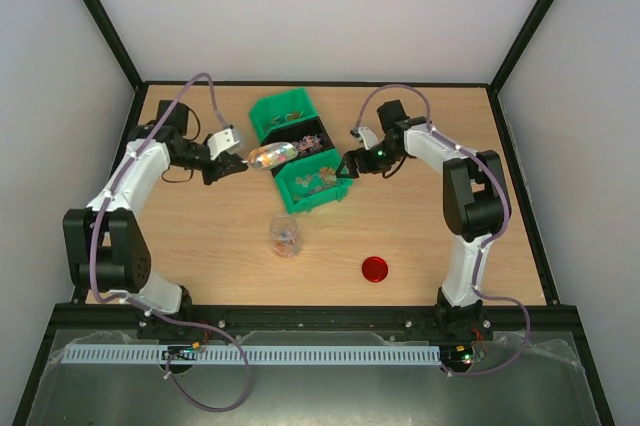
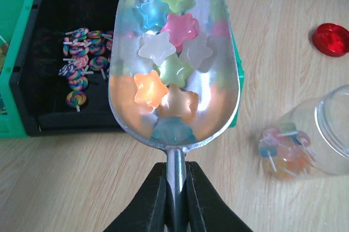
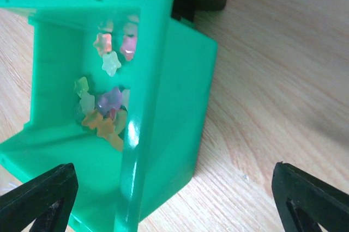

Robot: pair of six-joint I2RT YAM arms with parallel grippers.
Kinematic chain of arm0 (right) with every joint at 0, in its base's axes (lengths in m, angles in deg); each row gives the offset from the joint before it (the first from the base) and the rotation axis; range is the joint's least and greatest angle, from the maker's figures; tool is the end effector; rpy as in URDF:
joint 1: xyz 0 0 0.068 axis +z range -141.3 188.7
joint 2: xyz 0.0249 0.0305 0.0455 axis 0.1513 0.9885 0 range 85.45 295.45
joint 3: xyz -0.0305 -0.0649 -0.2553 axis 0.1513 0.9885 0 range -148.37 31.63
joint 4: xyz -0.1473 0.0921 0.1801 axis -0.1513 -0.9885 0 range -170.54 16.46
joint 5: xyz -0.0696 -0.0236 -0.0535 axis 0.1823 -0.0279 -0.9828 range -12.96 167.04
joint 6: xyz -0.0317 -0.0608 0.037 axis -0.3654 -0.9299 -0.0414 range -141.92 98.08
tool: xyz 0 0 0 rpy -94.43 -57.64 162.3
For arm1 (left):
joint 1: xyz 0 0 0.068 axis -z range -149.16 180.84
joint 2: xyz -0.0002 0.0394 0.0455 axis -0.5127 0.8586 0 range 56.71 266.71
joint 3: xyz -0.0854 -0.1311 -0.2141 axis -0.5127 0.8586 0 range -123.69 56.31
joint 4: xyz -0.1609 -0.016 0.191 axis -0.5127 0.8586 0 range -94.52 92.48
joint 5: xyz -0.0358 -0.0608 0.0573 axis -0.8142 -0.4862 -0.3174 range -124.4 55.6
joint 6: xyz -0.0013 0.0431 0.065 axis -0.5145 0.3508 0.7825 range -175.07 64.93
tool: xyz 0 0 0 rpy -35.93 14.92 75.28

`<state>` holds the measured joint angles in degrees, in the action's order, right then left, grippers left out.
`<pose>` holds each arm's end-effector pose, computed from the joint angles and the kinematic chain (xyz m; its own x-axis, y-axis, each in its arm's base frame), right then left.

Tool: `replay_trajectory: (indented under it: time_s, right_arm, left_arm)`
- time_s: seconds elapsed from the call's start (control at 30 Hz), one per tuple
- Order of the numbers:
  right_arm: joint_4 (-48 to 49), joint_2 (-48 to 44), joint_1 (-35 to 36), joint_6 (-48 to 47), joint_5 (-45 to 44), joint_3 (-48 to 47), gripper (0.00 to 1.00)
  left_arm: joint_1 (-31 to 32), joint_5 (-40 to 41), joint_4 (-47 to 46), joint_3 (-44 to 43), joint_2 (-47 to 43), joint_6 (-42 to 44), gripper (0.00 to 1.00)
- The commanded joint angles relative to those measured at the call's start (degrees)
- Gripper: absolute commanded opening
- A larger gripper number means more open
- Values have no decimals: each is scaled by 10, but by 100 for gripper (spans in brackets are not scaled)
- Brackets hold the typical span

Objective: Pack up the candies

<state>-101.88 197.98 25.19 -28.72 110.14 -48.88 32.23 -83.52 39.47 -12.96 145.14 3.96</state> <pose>0.3845 0.1518 0.1647 -0.7686 -0.3309 -0.5474 -0.5920 0.6923 0.4126 0.3046 -0.0577 0.2448 -0.1526 0.5650 -0.8109 0.9486 0.3139 0.0403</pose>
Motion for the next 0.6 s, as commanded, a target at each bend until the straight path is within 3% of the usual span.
replay_trajectory:
  time_s: [0.0, 0.33, 0.57]
  right_arm:
    - [-37, -18, -1, -24, 2, -29, 99]
    - [-44, -18, -1, -32, -1, -52, 98]
    - [-41, -15, -1, -23, 0, -55, 99]
  left_arm:
    - [-30, -32, 114, -28, -28, 92, 2]
    - [-113, -21, 283, -31, -71, 254, 2]
    - [-128, 25, 303, 24, -151, 312, 2]
